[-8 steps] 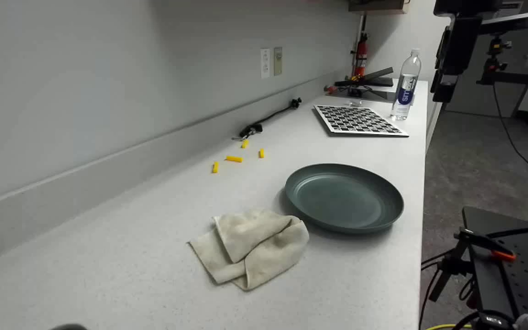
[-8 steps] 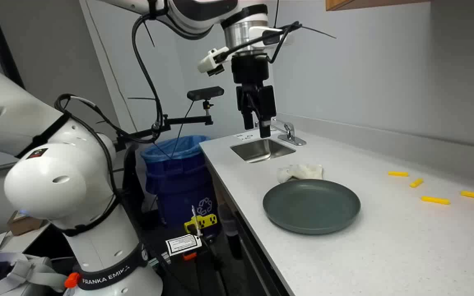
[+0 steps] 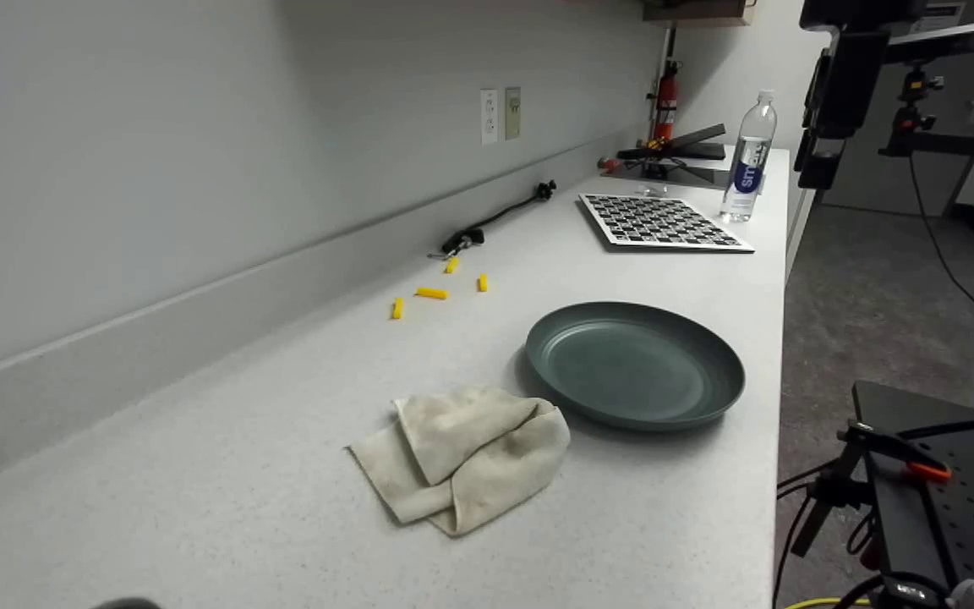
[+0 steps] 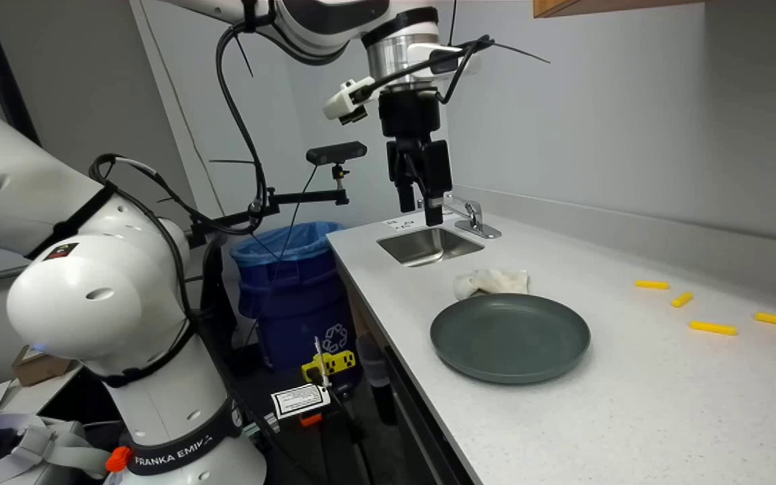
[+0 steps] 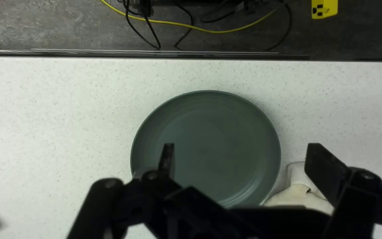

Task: Use the cloth to wipe the table and then move it to the left and wipe the countertop

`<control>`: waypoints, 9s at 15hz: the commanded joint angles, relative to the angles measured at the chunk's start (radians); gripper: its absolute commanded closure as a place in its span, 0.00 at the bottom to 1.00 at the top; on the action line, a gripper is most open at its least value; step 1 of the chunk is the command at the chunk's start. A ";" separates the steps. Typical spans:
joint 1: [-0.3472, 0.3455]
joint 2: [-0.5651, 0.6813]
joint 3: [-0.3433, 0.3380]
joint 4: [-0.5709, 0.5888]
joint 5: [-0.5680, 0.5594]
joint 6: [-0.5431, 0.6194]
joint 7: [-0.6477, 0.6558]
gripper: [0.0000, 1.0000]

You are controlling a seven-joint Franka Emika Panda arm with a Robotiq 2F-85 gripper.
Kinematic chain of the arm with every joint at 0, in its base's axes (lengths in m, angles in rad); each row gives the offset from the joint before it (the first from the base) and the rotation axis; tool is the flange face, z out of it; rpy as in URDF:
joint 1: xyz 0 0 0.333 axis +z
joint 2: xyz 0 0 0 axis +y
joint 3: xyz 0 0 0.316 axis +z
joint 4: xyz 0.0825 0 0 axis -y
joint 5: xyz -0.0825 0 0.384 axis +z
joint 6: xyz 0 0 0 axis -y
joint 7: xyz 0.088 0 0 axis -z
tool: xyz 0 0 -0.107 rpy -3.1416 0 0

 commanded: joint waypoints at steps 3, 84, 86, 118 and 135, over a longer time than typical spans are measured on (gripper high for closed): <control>-0.005 0.000 0.004 0.002 0.002 -0.002 -0.002 0.00; 0.100 0.671 0.150 0.407 -0.053 0.250 0.044 0.00; 0.121 0.723 0.168 0.437 -0.063 0.236 0.004 0.00; 0.203 1.162 0.135 0.693 -0.189 0.706 -0.132 0.00; 0.207 1.096 0.114 0.594 -0.174 0.743 0.003 0.00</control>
